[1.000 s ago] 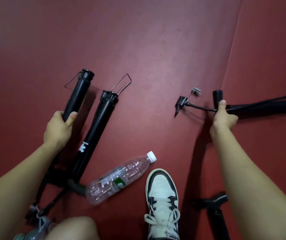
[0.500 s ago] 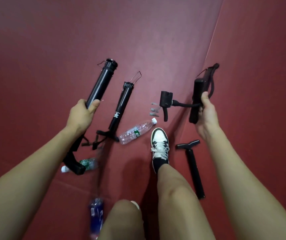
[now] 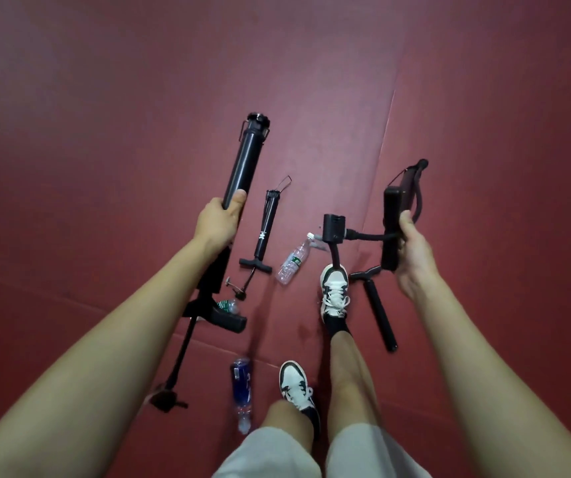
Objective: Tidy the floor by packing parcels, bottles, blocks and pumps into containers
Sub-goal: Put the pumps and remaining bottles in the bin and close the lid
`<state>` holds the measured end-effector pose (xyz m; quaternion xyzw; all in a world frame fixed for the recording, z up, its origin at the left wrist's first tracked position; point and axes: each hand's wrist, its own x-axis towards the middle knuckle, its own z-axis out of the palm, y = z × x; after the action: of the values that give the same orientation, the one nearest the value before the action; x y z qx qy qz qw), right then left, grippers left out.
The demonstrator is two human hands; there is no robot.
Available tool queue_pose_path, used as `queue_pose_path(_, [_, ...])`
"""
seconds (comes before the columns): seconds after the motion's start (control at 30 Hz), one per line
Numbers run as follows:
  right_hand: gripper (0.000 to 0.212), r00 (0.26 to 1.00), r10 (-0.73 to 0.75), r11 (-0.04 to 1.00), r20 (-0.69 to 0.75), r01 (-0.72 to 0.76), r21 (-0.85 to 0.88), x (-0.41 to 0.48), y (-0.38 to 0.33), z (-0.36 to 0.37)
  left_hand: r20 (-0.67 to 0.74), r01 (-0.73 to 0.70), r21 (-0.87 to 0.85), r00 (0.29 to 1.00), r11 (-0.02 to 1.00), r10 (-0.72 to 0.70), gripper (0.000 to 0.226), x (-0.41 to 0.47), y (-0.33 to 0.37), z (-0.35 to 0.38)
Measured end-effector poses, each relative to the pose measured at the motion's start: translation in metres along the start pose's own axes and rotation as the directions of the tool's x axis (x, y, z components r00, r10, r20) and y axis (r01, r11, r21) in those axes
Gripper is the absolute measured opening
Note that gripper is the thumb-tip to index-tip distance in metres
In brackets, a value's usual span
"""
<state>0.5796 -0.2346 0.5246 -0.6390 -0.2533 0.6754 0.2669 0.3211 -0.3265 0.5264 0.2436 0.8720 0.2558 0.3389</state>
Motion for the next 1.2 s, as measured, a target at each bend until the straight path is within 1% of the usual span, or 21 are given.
queue_pose_path(0.1, [0.028, 1.0, -0.005, 0.999, -0.019, 0.005, -0.032, -0.042, -0.009, -0.022, 0.034, -0.044, 0.015, 0.998, 0.999, 0.043, 0.046, -0.034, 0.02, -0.012])
queue_pose_path(0.23, [0.038, 0.996, -0.031, 0.996, -0.084, 0.024, -0.083, -0.084, -0.013, -0.056, 0.092, -0.098, 0.013, 0.991, 0.995, 0.097, 0.044, -0.08, 0.04, -0.014])
queue_pose_path(0.3, [0.046, 0.995, -0.043, 0.995, -0.093, 0.035, -0.089, -0.104, -0.011, -0.074, 0.139, -0.121, -0.013, 0.983, 0.993, 0.122, 0.044, -0.102, 0.049, -0.012])
queue_pose_path(0.33, [0.047, 0.995, -0.054, 0.995, -0.09, 0.046, -0.088, -0.112, -0.01, -0.083, 0.161, -0.139, -0.01, 0.977, 0.99, 0.138, 0.044, -0.113, 0.053, -0.009])
queue_pose_path(0.5, [0.026, 0.99, -0.088, 0.993, -0.114, 0.079, -0.083, -0.151, -0.006, -0.13, 0.225, -0.284, 0.089, 0.939, 0.955, 0.259, 0.039, -0.166, 0.083, 0.005])
queue_pose_path(0.57, [0.024, 0.987, -0.098, 0.993, -0.126, 0.089, -0.078, -0.169, -0.004, -0.148, 0.241, -0.329, 0.112, 0.924, 0.938, 0.296, 0.039, -0.187, 0.097, 0.011])
queue_pose_path(0.67, [0.021, 0.979, -0.14, 0.989, -0.148, 0.132, -0.059, -0.195, -0.001, -0.175, 0.272, -0.38, 0.097, 0.899, 0.92, 0.343, 0.041, -0.217, 0.116, 0.025])
queue_pose_path(0.8, [0.018, 0.949, -0.217, 0.975, -0.229, 0.221, -0.008, -0.23, 0.009, -0.226, 0.31, -0.457, 0.147, 0.864, 0.877, 0.397, 0.043, -0.274, 0.138, 0.055])
queue_pose_path(0.9, [0.017, 0.933, -0.231, 0.968, -0.277, 0.249, 0.031, -0.256, 0.022, -0.276, 0.38, -0.507, 0.118, 0.818, 0.854, 0.433, 0.043, -0.322, 0.147, 0.084])
queue_pose_path(0.97, [0.02, 0.93, -0.199, 0.966, -0.309, 0.239, 0.098, -0.277, 0.032, -0.314, 0.438, -0.549, 0.115, 0.776, 0.828, 0.454, 0.043, -0.357, 0.153, 0.106])
queue_pose_path(1.1, [0.046, 0.927, -0.103, 0.939, -0.36, 0.21, 0.273, -0.321, 0.051, -0.401, 0.55, -0.654, 0.145, 0.677, 0.742, 0.489, 0.044, -0.425, 0.171, 0.158])
queue_pose_path(1.13, [0.05, 0.923, -0.095, 0.925, -0.373, 0.22, 0.31, -0.333, 0.055, -0.422, 0.572, -0.674, 0.144, 0.654, 0.725, 0.495, 0.043, -0.442, 0.176, 0.172])
queue_pose_path(1.2, [0.049, 0.901, -0.072, 0.896, -0.428, 0.247, 0.369, -0.357, 0.064, -0.465, 0.613, -0.717, 0.132, 0.602, 0.684, 0.512, 0.042, -0.478, 0.188, 0.198])
